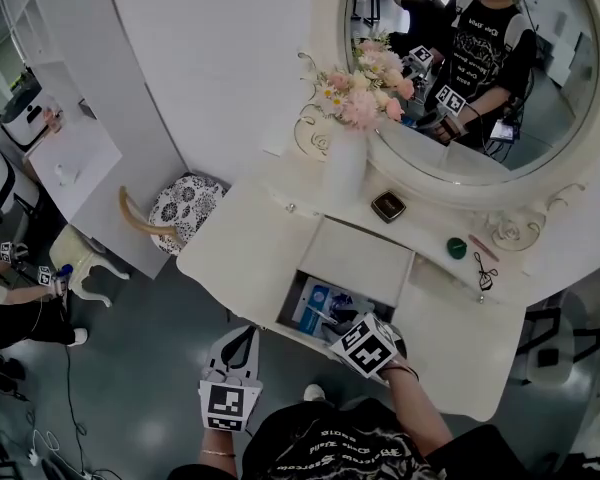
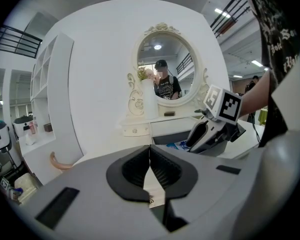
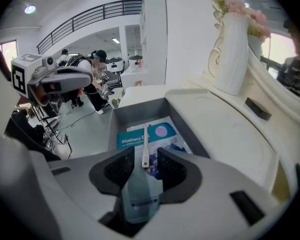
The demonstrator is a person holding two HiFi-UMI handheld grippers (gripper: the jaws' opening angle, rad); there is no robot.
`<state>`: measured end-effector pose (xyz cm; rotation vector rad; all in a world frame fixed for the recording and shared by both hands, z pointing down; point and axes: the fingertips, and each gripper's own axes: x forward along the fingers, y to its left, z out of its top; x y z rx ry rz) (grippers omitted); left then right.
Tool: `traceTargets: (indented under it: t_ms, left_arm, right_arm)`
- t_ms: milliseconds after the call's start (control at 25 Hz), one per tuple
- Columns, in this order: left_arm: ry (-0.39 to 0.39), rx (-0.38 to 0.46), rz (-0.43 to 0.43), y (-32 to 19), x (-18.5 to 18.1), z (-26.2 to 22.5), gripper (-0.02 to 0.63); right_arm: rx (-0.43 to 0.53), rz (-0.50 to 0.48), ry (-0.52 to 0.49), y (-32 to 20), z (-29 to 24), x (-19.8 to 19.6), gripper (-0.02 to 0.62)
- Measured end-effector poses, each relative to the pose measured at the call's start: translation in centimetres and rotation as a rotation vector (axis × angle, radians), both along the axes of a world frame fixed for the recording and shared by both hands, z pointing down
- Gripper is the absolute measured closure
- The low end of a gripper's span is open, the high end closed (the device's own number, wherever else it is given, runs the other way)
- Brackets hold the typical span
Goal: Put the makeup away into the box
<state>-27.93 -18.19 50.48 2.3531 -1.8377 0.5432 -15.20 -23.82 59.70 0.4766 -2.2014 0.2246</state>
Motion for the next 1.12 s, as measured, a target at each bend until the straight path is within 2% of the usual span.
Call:
traceTargets:
  t_ms: [400,600,840,1000,1120]
  left_arm:
    - [0.007,0.026,0.035,-0.2,1.3,-0.4,0.591]
    - [0.005,0.036,0.069,-0.7,2.2,-0.6,0.589]
    - [0.027,0.037,0.121,-1.4,4.1,-0.6,0.591]
    - [0.058,0.036,0.165,-1.7,5.8,-0.7,0.59]
    - [0.047,0.049,0.205,-2.2,7.3,-1.1,0.59]
  right_arm:
    - [0.02,0.087,-0.127,0.4,-2.4,0.9,0.376]
    - [0.036,0.178,-0.21,0.3,-4.3,2.8,0.376]
    - [0.105,0.253,-0.249,0.4,-6.6,5.8,0.379]
    - [0.147,0.336,-0.269,0.9,-7.4,8.4,0.4]
    - [0.164,0.41,-0.293,0.9,-8.0,10.6,0.4]
